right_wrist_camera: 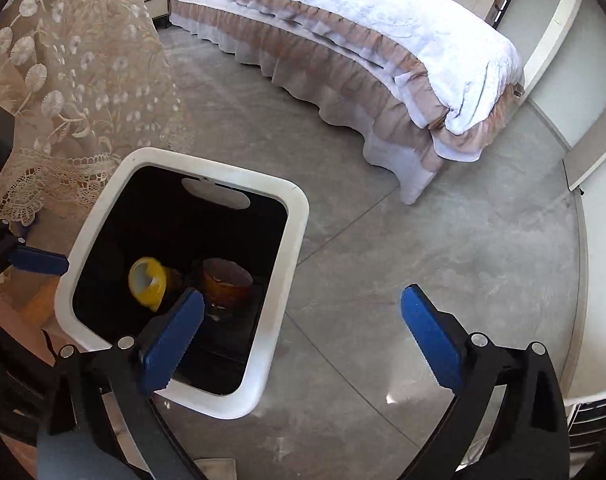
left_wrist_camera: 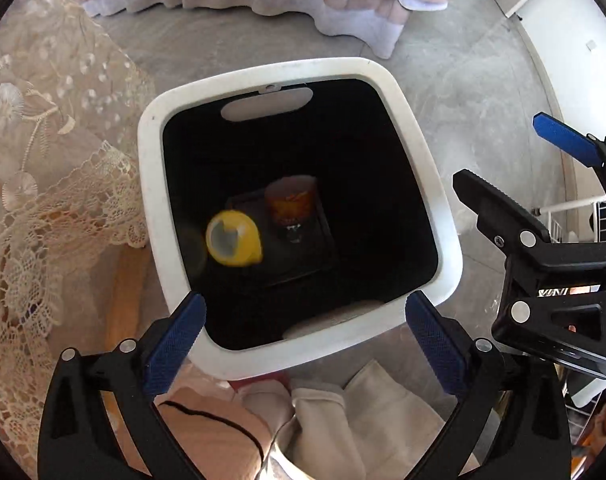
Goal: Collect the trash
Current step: 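Carry the cup and bottle over the white bin and open both tools, then move both open tools back over the table, then grasp the red snack bag with the left tool while the right tool grasps the pink toothpaste tube, then carry the red bag and toothpaste tube over the bin and release both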
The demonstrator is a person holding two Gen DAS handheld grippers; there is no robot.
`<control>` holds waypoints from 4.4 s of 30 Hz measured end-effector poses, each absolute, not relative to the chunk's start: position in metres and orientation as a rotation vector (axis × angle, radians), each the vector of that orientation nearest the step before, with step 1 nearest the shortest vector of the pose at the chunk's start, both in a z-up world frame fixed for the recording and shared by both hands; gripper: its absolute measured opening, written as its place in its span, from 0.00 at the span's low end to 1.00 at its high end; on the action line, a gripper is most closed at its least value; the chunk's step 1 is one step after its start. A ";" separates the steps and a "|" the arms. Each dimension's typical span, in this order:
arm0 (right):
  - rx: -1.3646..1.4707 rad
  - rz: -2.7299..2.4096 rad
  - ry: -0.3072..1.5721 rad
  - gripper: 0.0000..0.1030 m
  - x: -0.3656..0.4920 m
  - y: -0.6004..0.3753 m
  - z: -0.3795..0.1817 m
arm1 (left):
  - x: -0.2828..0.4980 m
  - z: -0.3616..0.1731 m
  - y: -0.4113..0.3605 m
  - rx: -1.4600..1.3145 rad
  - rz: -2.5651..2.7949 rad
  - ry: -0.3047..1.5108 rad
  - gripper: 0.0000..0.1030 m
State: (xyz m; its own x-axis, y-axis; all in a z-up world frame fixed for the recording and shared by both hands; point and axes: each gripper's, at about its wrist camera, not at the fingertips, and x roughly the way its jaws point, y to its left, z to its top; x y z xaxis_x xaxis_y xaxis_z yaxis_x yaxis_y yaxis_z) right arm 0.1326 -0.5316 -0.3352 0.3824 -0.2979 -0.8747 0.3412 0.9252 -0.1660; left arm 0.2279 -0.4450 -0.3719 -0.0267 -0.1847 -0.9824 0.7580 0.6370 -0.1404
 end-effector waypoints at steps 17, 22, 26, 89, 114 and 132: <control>-0.007 -0.410 0.990 0.95 0.122 -0.525 -0.284 | 0.217 -0.317 -0.431 0.487 -0.799 1.249 0.95; -0.013 -0.405 0.886 0.95 0.108 -0.514 -0.243 | 0.198 -0.269 -0.417 0.480 -0.773 1.097 0.95; -0.028 -0.396 0.807 0.95 0.098 -0.504 -0.211 | 0.185 -0.233 -0.404 0.463 -0.748 0.999 0.95; 0.138 0.359 0.877 0.58 0.195 -0.131 -0.135 | 0.230 -0.137 0.022 0.282 0.001 0.757 0.76; 0.468 0.548 0.740 0.08 0.178 -0.214 -0.115 | 0.158 -0.099 0.003 0.056 0.019 0.645 0.49; 0.403 0.214 0.608 0.08 0.114 -0.361 -0.100 | 0.156 -0.105 -0.177 0.240 -0.339 0.652 0.49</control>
